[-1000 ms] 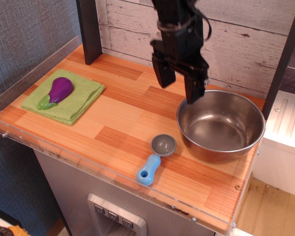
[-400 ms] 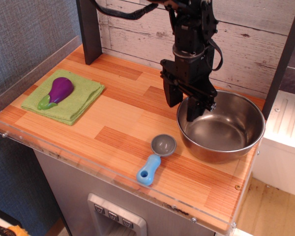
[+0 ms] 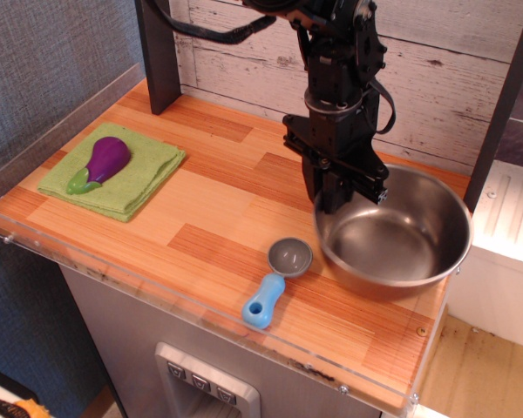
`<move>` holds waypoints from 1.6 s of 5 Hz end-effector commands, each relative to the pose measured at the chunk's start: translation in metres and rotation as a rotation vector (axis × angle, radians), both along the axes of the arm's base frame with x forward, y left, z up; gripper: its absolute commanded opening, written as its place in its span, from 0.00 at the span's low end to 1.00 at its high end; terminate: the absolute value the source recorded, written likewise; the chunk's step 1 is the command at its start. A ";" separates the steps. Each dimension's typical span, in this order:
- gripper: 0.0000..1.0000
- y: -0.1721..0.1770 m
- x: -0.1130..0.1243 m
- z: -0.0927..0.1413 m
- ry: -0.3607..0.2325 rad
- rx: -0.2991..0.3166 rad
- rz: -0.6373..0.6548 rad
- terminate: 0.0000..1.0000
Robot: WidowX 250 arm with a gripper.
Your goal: Move bowl to just right of green towel on upper part of table
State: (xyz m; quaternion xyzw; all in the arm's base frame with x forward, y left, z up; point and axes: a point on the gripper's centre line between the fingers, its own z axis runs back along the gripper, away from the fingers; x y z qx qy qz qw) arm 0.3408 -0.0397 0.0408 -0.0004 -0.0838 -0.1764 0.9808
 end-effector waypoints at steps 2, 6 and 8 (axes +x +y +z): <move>0.00 -0.022 -0.001 0.070 -0.143 -0.338 0.025 0.00; 0.00 0.144 0.026 0.066 -0.093 -0.188 0.327 0.00; 0.00 0.164 0.033 0.049 -0.057 -0.173 0.360 0.00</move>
